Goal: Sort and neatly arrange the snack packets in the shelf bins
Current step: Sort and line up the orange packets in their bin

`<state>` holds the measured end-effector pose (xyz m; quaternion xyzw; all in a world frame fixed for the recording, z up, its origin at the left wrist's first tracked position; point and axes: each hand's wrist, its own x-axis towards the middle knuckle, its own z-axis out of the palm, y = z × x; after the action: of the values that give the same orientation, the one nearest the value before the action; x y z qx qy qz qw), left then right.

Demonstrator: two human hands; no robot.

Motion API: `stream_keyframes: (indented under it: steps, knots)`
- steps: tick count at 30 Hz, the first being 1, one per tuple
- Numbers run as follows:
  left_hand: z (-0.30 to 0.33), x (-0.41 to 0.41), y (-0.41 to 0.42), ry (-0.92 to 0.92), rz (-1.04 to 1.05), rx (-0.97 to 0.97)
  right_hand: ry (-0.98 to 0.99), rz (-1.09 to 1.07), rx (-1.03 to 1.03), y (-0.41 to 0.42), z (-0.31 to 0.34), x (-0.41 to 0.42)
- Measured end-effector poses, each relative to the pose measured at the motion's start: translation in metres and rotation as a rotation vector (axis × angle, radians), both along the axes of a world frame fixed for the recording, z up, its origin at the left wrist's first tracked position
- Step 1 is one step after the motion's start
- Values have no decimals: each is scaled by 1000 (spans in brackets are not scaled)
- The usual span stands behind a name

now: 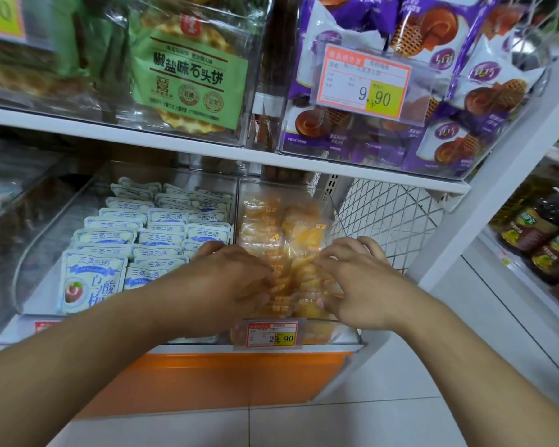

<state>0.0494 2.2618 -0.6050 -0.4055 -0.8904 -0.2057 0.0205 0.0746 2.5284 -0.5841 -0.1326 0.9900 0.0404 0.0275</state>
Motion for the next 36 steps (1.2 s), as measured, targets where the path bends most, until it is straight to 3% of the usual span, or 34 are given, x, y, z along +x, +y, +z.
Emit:
stream_keyframes:
  steps: [11,21,28,36]
  knots:
    - [1,0,1,-7,-12,11,-322,-127,14,-9,7,-50]
    - [5,1,0,-58,-19,12,-311,-70,-75,3,7,-30]
    - [6,2,0,-78,-19,12,-132,-72,-114,4,1,-2]
    - [8,5,2,-63,21,5,-113,-76,40,-8,-2,-11]
